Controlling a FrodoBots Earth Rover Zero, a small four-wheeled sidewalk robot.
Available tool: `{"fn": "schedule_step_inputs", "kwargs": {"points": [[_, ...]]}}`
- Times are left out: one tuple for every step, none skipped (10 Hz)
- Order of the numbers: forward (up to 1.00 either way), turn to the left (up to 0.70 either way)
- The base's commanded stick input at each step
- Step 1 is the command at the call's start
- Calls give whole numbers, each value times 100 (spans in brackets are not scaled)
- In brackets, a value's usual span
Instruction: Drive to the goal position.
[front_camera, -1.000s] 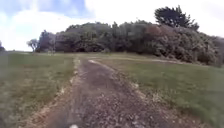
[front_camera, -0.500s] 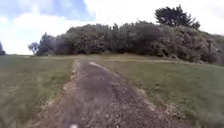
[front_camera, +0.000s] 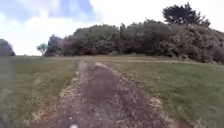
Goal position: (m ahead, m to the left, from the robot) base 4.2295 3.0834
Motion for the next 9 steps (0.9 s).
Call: {"fn": "schedule_step_inputs", "kwargs": {"points": [[85,0],[85,6],[85,31],[85,25],[85,10],[85,0],[85,0],[85,-18],[85,-34]]}}
